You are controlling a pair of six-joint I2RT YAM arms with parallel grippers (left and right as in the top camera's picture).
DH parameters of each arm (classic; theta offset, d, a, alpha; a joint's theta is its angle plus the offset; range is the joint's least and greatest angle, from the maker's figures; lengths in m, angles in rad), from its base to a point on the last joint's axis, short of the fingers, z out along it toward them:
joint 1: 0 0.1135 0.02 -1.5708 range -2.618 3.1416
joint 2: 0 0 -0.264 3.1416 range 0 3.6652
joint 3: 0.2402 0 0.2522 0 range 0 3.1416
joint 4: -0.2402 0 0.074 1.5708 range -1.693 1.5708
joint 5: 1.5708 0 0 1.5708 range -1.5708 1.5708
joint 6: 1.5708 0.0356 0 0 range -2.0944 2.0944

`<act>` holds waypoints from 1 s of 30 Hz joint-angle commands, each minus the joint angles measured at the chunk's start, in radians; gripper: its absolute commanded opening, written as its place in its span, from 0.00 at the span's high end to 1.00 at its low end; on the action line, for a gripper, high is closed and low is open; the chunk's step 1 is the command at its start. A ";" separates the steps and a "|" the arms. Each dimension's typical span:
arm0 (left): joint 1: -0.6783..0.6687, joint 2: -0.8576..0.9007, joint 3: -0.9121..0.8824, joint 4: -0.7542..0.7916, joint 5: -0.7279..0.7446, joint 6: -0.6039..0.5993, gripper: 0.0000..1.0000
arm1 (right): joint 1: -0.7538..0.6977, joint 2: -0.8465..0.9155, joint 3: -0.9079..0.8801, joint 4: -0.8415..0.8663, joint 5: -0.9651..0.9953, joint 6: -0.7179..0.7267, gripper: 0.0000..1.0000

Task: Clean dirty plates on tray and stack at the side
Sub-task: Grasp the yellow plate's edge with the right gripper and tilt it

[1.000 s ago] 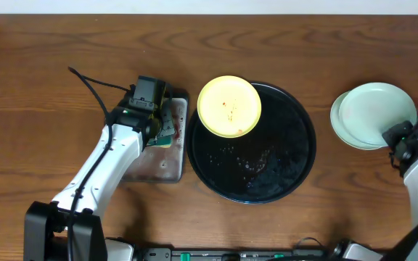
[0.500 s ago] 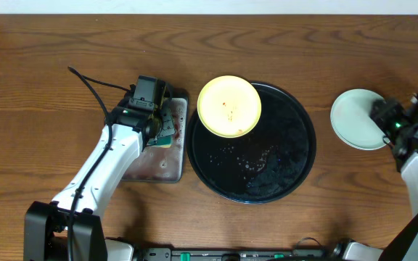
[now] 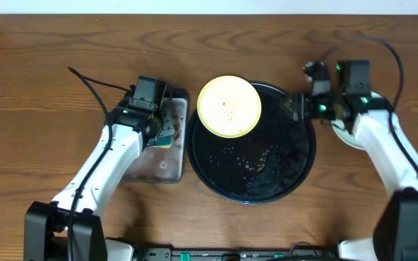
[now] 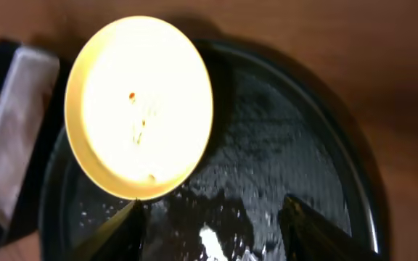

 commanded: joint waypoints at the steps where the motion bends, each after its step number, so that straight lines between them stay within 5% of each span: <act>1: 0.006 0.002 -0.006 -0.002 -0.005 0.009 0.93 | 0.061 0.110 0.089 -0.006 0.050 -0.098 0.44; 14: 0.006 0.002 -0.006 -0.002 -0.005 0.009 0.92 | 0.160 0.372 0.092 0.185 0.083 0.020 0.59; 19: 0.006 0.002 -0.006 -0.002 -0.009 0.009 0.93 | 0.190 0.378 0.092 0.202 0.078 0.045 0.99; 30: 0.008 0.002 -0.006 0.003 -0.009 0.089 0.92 | 0.175 0.159 0.092 -0.072 0.269 0.043 0.99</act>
